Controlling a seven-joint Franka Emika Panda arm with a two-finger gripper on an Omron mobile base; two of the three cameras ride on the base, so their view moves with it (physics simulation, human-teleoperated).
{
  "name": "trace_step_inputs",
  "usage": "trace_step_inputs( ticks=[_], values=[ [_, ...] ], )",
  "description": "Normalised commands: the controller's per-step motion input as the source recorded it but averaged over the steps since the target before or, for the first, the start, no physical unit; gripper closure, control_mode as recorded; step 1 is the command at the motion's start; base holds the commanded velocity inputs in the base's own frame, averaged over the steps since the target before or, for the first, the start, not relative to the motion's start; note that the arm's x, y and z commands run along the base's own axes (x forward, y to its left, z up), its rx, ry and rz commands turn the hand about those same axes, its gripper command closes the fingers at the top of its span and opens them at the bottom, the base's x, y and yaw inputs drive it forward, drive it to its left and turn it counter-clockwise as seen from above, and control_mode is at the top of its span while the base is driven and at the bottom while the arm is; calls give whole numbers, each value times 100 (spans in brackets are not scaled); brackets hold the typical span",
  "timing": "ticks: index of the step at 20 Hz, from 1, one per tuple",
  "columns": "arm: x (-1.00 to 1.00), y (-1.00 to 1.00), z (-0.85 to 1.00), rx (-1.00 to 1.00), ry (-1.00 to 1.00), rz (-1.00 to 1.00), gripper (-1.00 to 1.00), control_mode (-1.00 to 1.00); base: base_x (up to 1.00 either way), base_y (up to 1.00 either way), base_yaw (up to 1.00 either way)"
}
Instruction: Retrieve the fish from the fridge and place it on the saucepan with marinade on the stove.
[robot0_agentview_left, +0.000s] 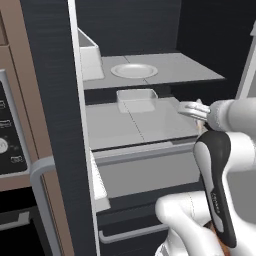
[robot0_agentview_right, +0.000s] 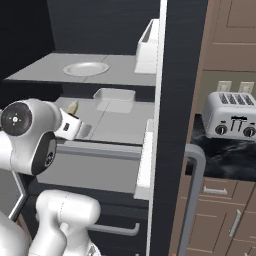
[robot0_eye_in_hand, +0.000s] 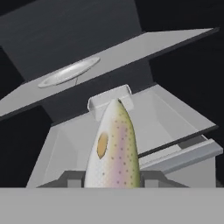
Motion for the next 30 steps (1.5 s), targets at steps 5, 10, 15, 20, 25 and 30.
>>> trace_step_inputs(
  ticks=[5,10,15,20,25,30],
  values=[
    [0,0,0,0,0,0,100,100,-61,-2,0],
    [0,0,0,0,0,0,100,100,-72,0,0],
    [0,0,0,0,0,0,100,100,-70,3,0],
    [0,0,0,0,0,0,100,100,-58,12,0],
    [0,0,0,0,0,0,100,100,-60,16,0],
    [0,0,0,0,0,0,100,100,-42,36,0]
  ],
)
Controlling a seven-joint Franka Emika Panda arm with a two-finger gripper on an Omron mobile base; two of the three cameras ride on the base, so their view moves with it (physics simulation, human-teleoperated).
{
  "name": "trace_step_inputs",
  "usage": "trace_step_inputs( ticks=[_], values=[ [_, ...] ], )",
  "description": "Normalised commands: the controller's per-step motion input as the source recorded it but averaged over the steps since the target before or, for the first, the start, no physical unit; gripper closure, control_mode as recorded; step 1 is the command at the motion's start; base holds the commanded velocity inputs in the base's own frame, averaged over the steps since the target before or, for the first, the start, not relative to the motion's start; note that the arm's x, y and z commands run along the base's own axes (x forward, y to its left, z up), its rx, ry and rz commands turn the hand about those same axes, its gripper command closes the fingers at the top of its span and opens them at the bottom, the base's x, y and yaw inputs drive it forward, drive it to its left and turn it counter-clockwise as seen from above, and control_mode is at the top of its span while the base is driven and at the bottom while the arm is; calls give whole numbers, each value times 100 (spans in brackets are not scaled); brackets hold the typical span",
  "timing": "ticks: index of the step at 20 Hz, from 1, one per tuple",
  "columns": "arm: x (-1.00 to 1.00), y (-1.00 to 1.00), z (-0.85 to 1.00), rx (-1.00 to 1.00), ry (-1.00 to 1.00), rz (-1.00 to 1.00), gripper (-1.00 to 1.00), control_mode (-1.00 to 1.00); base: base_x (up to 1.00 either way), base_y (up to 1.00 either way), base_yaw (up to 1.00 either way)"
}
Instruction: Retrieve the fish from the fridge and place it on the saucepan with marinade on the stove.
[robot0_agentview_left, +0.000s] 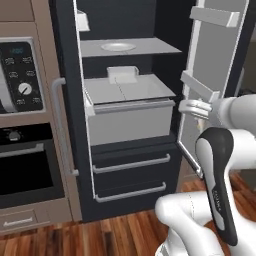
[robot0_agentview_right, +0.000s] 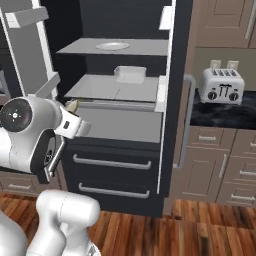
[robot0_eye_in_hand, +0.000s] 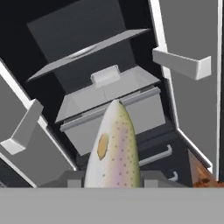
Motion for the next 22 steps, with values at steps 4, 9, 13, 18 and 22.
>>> trace_step_inputs(
  ticks=[4,9,13,18,22],
  values=[
    [0,0,0,0,0,0,100,100,-28,56,0],
    [0,0,0,0,0,0,100,100,-48,59,0],
    [0,0,0,0,0,0,100,100,-83,29,0],
    [0,0,0,0,0,0,100,100,-99,3,3],
    [0,0,0,0,0,0,100,100,-100,0,3]
  ],
)
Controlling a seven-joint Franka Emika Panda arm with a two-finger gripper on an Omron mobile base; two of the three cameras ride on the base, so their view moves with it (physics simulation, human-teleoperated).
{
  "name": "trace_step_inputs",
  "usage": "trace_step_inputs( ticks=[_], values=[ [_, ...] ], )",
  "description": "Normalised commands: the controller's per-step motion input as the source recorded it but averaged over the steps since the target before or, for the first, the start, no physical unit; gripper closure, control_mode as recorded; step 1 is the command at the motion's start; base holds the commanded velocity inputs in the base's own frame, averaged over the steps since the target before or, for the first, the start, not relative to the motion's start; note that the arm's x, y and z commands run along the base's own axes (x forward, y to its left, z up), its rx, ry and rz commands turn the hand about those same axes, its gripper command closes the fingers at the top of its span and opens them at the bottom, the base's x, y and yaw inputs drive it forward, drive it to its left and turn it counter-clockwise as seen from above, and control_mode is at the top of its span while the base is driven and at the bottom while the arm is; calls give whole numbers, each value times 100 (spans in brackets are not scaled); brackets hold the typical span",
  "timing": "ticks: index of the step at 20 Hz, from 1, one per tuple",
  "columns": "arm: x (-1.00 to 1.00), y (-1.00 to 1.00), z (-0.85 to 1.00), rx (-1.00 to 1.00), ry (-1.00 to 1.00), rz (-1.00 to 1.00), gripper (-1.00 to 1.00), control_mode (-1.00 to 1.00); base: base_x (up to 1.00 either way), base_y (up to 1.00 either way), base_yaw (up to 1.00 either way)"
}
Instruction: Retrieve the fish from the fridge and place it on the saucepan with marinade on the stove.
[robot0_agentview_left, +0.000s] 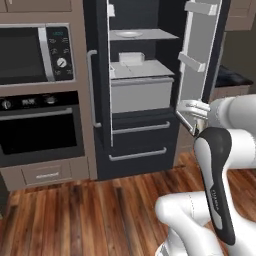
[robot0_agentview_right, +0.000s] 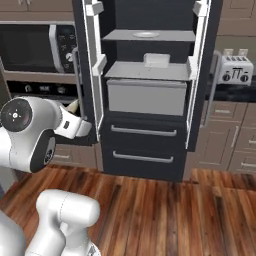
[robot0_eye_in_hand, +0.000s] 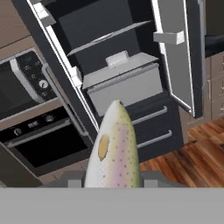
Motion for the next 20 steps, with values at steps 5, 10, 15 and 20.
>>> trace_step_inputs(
  ticks=[5,10,15,20],
  values=[
    [0,0,0,0,0,0,100,100,-92,-15,7],
    [0,0,0,0,0,0,100,100,-71,-48,10],
    [0,0,0,0,0,0,100,100,-64,-72,8],
    [0,0,0,0,0,0,100,100,-54,-33,3]
  ],
)
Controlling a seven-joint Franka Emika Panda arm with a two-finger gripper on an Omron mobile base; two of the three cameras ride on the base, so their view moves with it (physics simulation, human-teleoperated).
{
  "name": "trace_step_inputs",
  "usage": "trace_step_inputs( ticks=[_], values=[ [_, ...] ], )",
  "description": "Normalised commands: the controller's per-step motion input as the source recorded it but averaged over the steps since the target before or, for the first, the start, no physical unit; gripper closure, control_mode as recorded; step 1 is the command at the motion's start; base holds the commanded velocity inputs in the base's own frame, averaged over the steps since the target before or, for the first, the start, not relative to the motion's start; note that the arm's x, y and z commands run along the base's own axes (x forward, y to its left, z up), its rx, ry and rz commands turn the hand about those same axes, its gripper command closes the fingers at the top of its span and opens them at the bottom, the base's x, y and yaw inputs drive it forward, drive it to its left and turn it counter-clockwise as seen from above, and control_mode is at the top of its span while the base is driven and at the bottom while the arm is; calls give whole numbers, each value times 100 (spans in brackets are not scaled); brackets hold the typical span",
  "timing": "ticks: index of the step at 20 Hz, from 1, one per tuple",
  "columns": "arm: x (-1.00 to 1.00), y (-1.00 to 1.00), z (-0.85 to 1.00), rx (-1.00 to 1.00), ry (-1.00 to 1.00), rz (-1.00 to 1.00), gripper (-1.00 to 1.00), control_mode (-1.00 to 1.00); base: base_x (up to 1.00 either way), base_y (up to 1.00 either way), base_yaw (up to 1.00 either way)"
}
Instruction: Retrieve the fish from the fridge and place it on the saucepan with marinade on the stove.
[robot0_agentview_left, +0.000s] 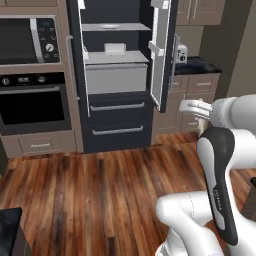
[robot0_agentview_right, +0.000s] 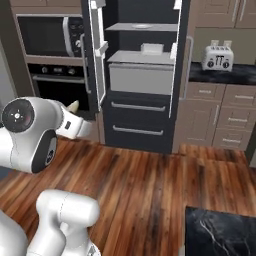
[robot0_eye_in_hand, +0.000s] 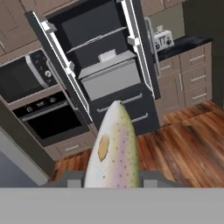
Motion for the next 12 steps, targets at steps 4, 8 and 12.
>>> trace_step_inputs(
  ticks=[4,8,12],
  values=[
    [0,0,0,0,0,0,100,100,-58,11,0],
    [0,0,0,0,0,0,100,100,-69,38,0],
    [0,0,0,0,0,0,100,100,-74,42,0]
  ],
)
